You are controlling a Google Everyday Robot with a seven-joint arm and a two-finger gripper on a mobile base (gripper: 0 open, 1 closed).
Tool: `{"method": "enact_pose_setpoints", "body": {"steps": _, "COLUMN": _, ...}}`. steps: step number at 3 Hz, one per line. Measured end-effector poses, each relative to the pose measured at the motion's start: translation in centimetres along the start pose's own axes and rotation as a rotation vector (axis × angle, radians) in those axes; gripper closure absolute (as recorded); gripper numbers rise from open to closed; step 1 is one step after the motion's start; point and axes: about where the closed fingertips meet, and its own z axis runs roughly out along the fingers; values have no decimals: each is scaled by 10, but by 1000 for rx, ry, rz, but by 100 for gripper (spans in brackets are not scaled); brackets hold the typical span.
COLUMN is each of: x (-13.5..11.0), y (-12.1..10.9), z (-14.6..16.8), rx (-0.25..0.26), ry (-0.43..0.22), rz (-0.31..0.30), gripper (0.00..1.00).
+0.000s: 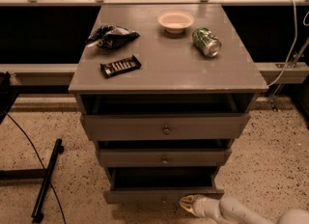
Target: Close bottom drawer
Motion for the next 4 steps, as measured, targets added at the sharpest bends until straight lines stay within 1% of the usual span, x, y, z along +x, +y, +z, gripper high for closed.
{"method": "enact_pose_setpoints", "body": {"steps": 1, "x": 6, "y": -44, "z": 38, "rx": 44, "ry": 5, "rz": 20, "gripper": 100}}
{"method": "enact_pose_setpoints", "body": {"steps": 2, "x": 8, "y": -74, "z": 56, "rx": 61, "ry": 12, "rz": 15, "gripper": 100}}
{"method": "enact_pose_setpoints", "body": {"steps": 3, "x": 5, "y": -92, "z": 60, "rx": 80, "ry": 12, "rz": 12, "gripper": 100}}
{"method": "enact_pose_setpoints", "body": {"steps": 4, "x": 5, "y": -90, "z": 59, "rx": 80, "ry": 12, "rz": 12, "gripper": 100}}
